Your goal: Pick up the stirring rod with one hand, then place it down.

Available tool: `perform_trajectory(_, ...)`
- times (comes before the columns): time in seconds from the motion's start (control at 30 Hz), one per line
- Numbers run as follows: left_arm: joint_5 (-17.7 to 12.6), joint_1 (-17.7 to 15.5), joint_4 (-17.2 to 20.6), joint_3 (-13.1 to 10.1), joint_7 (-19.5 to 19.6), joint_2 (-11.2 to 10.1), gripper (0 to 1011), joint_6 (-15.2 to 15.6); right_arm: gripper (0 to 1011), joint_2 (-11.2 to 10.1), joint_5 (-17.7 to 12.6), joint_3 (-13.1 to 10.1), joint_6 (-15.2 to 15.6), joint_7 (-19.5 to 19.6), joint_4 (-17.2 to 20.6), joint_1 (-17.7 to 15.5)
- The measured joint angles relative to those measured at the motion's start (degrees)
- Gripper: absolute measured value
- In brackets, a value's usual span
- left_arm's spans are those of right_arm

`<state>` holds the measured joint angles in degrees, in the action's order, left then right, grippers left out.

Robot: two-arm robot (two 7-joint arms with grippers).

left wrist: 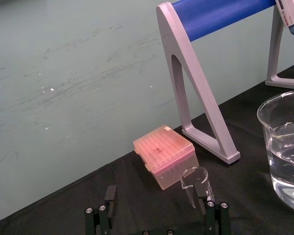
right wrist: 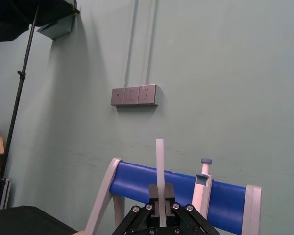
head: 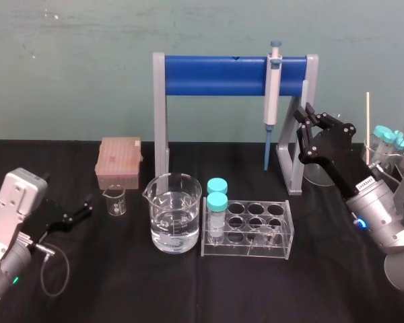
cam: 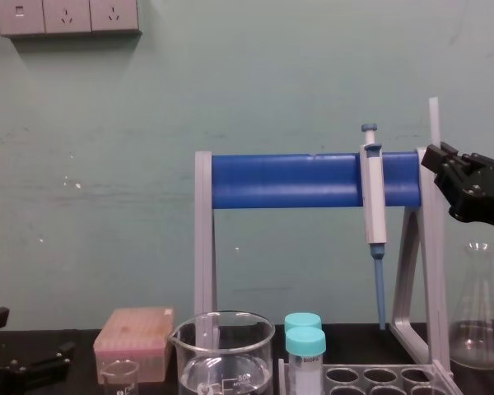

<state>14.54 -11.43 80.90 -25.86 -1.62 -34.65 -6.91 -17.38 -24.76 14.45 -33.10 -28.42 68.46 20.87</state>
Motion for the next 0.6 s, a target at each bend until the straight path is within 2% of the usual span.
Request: perform_trajectory(0.6,0.00,0.00,0.00,0.00,0.00,0.00,1000,0.00,62,0.00,0.00,0.00,0.00,0.00,0.00,0.00)
